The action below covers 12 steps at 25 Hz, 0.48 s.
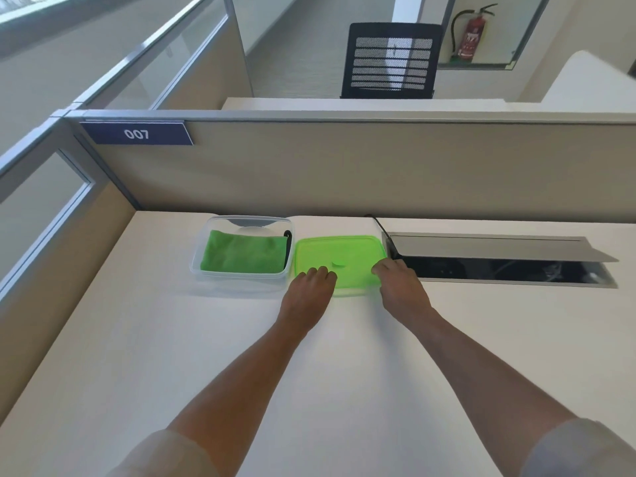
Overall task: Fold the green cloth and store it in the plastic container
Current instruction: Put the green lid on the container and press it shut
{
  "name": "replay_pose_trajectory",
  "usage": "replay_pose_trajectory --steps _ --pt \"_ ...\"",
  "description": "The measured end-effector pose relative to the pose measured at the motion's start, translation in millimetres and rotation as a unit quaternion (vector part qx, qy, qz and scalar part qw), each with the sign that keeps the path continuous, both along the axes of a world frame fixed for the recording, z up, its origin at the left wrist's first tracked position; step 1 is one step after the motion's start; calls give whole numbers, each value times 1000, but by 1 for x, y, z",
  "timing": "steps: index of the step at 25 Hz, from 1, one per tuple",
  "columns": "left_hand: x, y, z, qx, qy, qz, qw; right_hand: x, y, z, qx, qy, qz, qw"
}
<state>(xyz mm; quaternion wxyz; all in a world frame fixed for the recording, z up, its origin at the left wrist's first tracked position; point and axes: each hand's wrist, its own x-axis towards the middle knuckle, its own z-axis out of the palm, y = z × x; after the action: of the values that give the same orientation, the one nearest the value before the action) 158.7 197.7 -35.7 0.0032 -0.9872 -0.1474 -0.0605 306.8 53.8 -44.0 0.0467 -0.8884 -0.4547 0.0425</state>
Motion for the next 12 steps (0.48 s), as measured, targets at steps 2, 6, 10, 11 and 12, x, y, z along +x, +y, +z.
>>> replay_pose_trajectory --steps 2,6,10,11,12 --pt "-1 -2 7 0 -20 -9 1000 3 -4 6 55 37 -40 997" --pt "-8 -7 25 3 -67 -21 997 3 -11 20 141 77 -103 982" --pt "-15 -7 42 3 -99 -18 995 -3 -21 34 197 105 -137 965" --pt "-16 -5 47 -1 -107 -14 994 -4 -22 39 204 107 -143 963" --pt "-16 -2 52 -8 -115 -9 993 -5 -23 45 209 106 -146 961"
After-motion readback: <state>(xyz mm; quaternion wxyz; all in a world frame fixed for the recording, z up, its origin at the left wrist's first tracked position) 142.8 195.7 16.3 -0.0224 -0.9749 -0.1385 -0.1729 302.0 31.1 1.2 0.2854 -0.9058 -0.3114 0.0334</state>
